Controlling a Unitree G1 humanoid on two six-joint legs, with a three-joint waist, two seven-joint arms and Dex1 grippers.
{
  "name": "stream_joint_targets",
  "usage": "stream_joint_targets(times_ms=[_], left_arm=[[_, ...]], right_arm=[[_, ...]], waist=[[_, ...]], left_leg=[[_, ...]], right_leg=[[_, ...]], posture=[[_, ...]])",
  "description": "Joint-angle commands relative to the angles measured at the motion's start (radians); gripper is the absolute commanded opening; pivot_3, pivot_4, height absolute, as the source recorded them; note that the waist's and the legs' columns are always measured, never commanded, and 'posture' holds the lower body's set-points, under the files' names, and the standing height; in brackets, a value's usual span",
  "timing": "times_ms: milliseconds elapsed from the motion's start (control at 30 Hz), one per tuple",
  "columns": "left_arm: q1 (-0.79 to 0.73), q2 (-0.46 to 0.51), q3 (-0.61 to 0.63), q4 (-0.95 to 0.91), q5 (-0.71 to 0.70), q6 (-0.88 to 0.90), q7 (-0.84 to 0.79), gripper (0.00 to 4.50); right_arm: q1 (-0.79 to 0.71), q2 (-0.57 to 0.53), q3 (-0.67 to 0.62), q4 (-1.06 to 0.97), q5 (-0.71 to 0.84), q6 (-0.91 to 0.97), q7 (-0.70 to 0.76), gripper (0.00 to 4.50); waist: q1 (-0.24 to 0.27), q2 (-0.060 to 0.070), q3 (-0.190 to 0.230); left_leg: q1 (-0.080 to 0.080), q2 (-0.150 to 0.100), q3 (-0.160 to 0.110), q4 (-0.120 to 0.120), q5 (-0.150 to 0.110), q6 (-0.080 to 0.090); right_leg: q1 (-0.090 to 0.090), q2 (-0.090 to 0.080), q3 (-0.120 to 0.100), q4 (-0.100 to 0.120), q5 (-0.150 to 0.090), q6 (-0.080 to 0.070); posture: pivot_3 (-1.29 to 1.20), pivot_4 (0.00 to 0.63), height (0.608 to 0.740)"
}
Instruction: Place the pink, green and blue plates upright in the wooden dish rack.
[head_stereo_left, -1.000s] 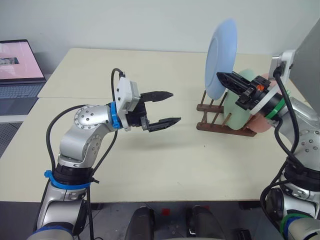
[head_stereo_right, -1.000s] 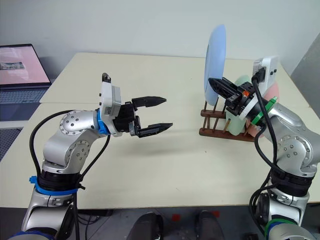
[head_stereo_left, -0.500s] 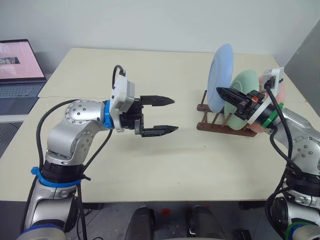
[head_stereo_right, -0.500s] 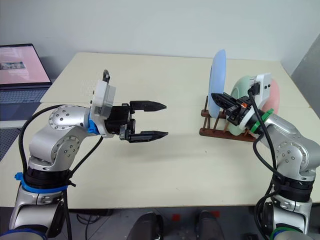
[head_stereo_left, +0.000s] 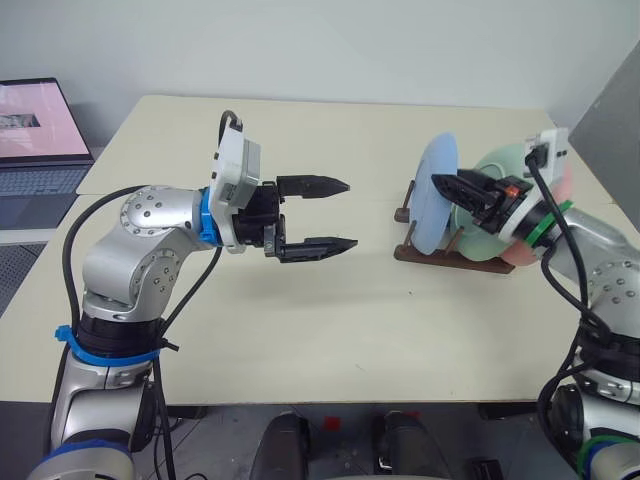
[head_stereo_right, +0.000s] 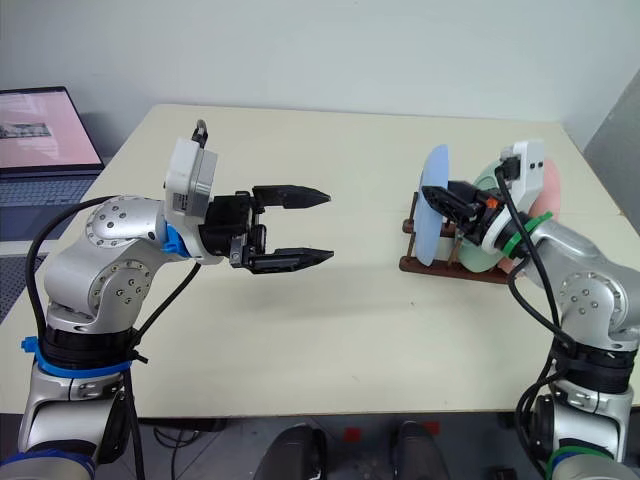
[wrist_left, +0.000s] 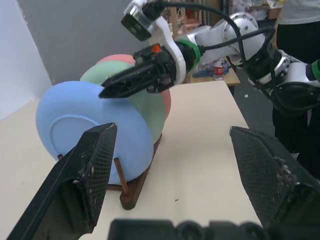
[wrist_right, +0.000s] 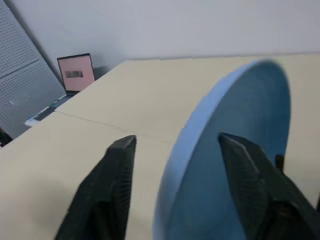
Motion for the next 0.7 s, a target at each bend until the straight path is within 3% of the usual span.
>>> stream_joint_targets(times_ms=[33,67,200,400,667,700], left_arm=[[-0.004,0.006,0.003,-0.012,0.015,-0.022,0.002,3.92],[-0.002,0.007,0.002,-0.011,0.02,-0.024,0.003,3.92],[0.006,0.015,-0.004,-0.001,0.06,-0.041,0.011,3.92],[0.043,0.004,-0.013,-0.027,0.08,-0.054,0.024,3.92],[0.083,0.022,-0.017,-0.082,0.069,-0.044,0.018,3.92],[0.084,0.02,-0.019,-0.084,0.068,-0.044,0.02,3.92]], right_arm=[[-0.057,-0.064,-0.002,-0.044,-0.047,-0.079,0.015,4.07],[-0.072,-0.085,-0.003,-0.041,-0.053,-0.089,0.025,4.46],[-0.075,-0.226,-0.001,-0.014,-0.104,-0.135,0.123,4.46],[0.037,-0.431,-0.004,0.043,-0.221,-0.255,0.273,4.46],[0.248,-0.611,-0.132,-0.029,-0.185,-0.233,0.494,4.46],[0.263,-0.62,-0.14,-0.027,-0.192,-0.232,0.498,4.1]], waist=[[0.0,0.0,0.0],[0.0,0.0,0.0],[0.001,0.0,0.0],[0.004,0.0,0.0],[0.003,0.0,0.0],[0.002,0.0,0.0]], left_leg=[[0.0,0.0,0.0,0.0,0.0,0.0],[-0.001,0.0,0.0,0.0,0.0,0.0],[-0.003,0.0,0.0,0.0,0.0,0.0],[-0.004,-0.001,0.001,0.0,0.0,0.0],[-0.004,0.0,0.0,0.0,0.0,0.0],[-0.004,0.0,0.0,0.0,0.0,0.0]], right_leg=[[-0.001,0.0,0.0,0.0,0.0,0.0],[-0.001,0.0,0.0,0.0,0.0,0.0],[-0.002,0.0,0.0,-0.001,0.0,0.0],[-0.003,0.0,0.0,-0.002,0.0,0.0],[-0.003,0.0,0.0,-0.002,0.0,0.0],[-0.003,0.0,0.0,-0.002,0.0,0.001]], posture=[[0.0,0.15,0.738],[0.0,0.15,0.738],[0.0,0.15,0.738],[0.0,0.15,0.738],[0.0,0.15,0.738],[0.0,0.15,0.738]])
